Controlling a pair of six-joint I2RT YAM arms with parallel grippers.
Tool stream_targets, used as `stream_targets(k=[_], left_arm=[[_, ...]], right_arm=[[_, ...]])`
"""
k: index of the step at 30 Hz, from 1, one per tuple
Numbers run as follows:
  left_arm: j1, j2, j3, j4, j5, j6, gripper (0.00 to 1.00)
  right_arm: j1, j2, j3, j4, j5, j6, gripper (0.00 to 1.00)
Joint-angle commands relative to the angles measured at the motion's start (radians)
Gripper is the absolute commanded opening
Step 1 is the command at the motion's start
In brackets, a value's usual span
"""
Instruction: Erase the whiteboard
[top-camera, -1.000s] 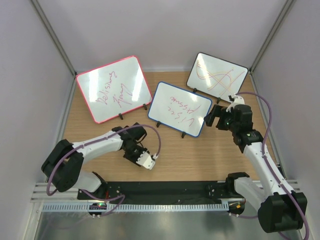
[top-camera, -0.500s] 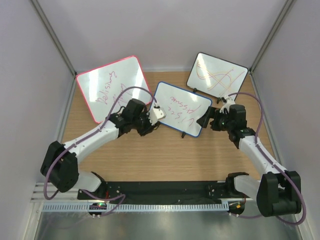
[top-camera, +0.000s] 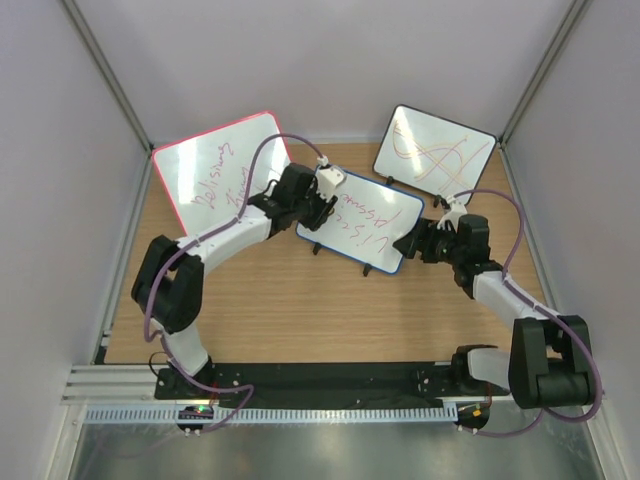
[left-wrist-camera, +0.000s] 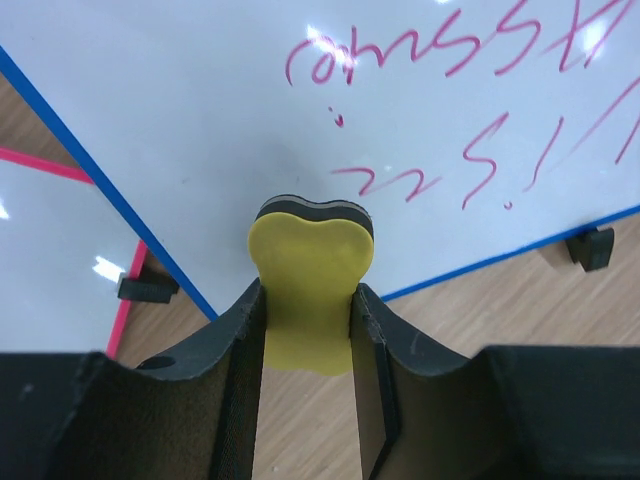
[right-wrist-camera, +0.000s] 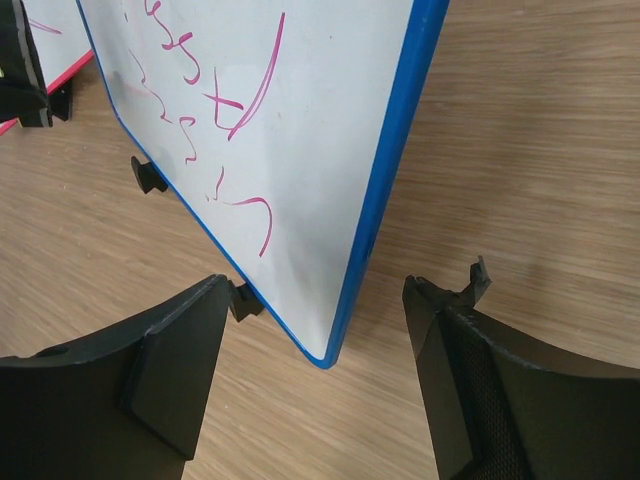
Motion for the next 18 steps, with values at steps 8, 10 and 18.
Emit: stream_targets(k=[8, 10, 18], left_arm=[[0.001, 0.082, 0.128, 0.112, -0.064, 0.012, 0.0], [-0.001, 0.108, 0.155, 0.12, -0.066, 0.013, 0.0], [-0.013, 0.187, 0.229, 0.129, -0.099, 0.042, 0.0]], right_arm=[[-0.002, 0.061, 0.017, 0.118, -0.03, -0.028, 0.7], [0.0, 0.067, 0.013, 0.132, -0.025, -0.025, 0.68], [0.0, 0.096, 0.017, 0.161, -0.067, -0.021, 0.63]])
